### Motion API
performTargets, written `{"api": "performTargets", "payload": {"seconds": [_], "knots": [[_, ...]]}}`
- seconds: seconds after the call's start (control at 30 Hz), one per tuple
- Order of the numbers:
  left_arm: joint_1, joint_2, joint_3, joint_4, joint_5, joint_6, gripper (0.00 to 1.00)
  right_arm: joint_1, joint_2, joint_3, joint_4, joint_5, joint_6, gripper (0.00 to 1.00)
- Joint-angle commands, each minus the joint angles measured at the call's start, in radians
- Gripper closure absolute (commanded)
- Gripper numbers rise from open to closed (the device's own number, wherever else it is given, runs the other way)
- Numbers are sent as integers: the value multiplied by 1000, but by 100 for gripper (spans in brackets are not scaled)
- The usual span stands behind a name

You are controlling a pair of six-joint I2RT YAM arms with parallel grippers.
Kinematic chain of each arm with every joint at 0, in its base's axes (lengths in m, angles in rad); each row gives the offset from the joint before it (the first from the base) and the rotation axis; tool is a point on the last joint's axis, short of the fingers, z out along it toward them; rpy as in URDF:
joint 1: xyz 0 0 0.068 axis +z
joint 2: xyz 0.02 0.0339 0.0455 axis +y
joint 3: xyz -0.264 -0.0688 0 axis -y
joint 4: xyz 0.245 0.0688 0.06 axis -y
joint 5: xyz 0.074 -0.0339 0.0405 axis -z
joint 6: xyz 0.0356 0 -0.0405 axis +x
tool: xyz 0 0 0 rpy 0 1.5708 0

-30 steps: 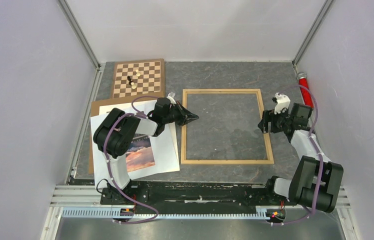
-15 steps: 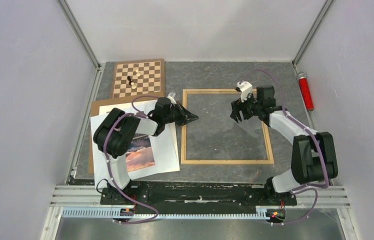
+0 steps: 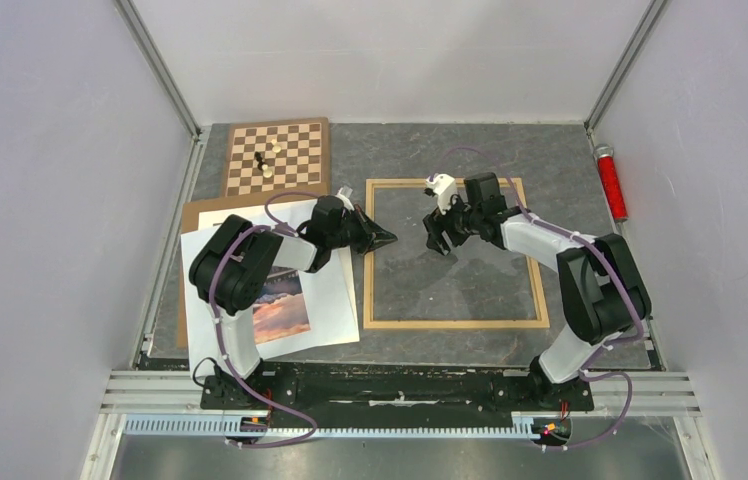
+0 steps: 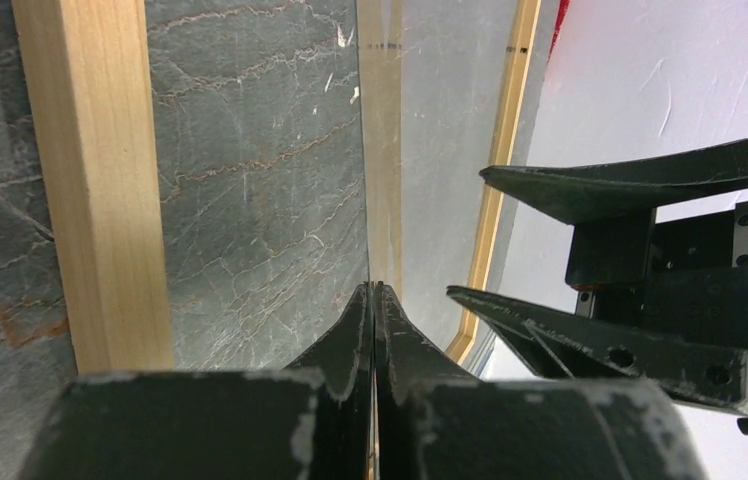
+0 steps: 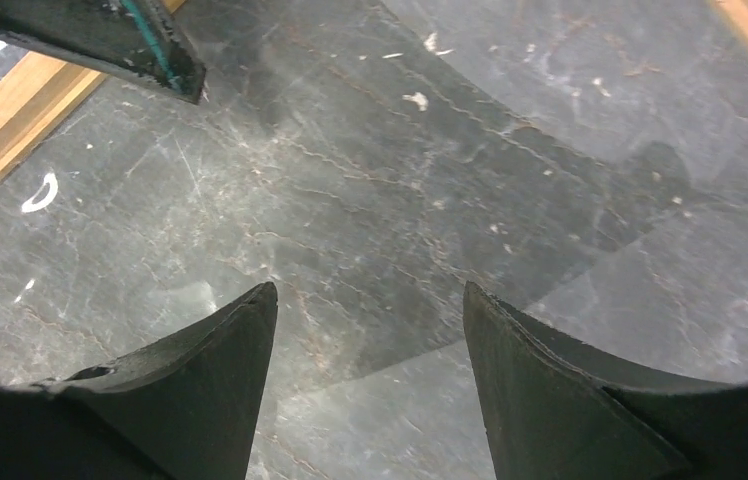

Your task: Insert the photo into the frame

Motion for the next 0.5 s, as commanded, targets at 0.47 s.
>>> {"api": "performTargets", "payload": {"seconds": [0.47], "knots": [[-16, 0, 28, -16, 4, 69, 98, 54, 39, -39, 53, 52, -15, 31]]}}
